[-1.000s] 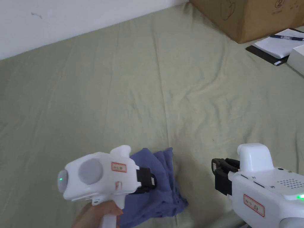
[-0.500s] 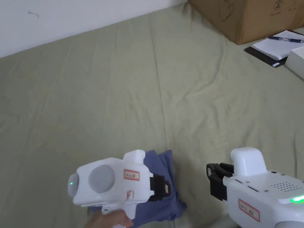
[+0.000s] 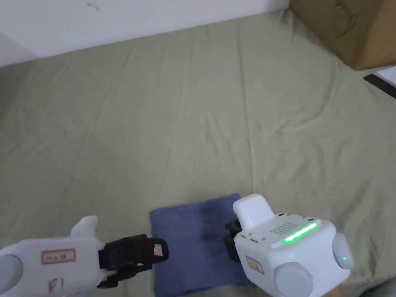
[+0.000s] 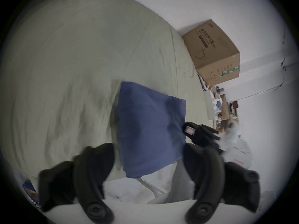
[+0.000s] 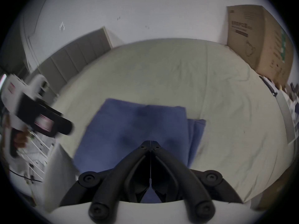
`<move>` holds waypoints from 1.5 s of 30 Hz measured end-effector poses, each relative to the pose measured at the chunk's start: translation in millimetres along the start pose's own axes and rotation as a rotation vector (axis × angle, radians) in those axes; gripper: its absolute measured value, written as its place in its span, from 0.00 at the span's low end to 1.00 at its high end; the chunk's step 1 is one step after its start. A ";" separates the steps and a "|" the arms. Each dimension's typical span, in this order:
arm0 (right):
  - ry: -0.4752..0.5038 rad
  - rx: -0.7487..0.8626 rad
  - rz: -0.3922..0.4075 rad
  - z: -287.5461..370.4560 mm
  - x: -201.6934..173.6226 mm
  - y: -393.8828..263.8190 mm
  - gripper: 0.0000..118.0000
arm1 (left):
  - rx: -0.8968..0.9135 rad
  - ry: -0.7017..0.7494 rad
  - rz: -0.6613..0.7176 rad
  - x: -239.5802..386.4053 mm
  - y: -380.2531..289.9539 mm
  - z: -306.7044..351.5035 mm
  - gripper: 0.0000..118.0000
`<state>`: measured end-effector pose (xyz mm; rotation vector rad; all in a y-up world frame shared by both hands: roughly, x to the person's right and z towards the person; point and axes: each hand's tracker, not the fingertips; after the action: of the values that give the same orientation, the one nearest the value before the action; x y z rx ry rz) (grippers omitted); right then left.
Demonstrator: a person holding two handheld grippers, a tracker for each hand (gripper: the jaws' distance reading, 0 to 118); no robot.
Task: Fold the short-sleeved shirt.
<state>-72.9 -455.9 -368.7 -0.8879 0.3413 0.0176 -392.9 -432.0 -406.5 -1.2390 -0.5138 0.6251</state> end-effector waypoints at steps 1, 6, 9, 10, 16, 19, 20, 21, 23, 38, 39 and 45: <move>-0.032 -0.031 0.025 -13.8 -2.1 -4.5 0.00 | 0.003 -0.016 0.027 -7.3 0.9 1.2 0.83; 0.008 -0.042 -0.133 -23.4 11.0 -13.7 0.00 | 0.012 -0.046 0.082 -29.4 7.7 -17.8 0.83; 0.015 -0.050 -0.123 -23.6 14.0 -13.9 0.00 | -0.032 -0.127 0.127 -43.2 19.0 -45.7 0.83; 0.012 -0.050 -0.116 -22.7 12.4 -13.6 0.00 | -0.050 -0.152 0.146 -42.7 22.0 -56.1 0.83; -0.030 -0.053 -0.089 -23.5 2.5 -12.2 0.00 | -0.094 -0.261 0.115 -39.4 34.8 -112.7 0.80; -0.043 -0.051 -0.098 -19.5 1.0 -10.0 0.00 | -0.109 -0.183 0.053 -33.5 39.3 -110.5 0.62; -0.043 -0.046 -0.105 -15.6 0.6 -8.1 0.00 | -0.103 -0.109 0.042 -38.0 41.0 -107.2 0.33; -0.019 -0.027 -0.122 -11.8 -0.4 -6.3 0.00 | -0.118 -0.170 0.080 -42.8 41.0 -107.4 0.23; -0.051 0.001 -0.108 -1.6 -7.4 -0.1 0.00 | -0.113 -0.220 0.113 -53.9 38.6 -100.9 0.23; -0.077 0.389 -0.034 71.0 -74.1 54.2 0.00 | 0.029 0.350 -0.141 -136.7 102.0 101.8 0.23; -0.067 0.385 -0.031 68.9 -76.7 56.4 0.00 | 0.026 0.434 -0.165 -133.4 102.9 116.3 0.23; -0.068 0.325 -0.024 54.2 -83.8 59.0 0.00 | -0.043 0.791 -0.222 -174.9 129.8 160.0 0.23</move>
<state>-145.9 -366.6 -356.8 -0.5681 0.2604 -0.0296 -647.4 -413.8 -495.8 -1.3306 0.0049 -0.0876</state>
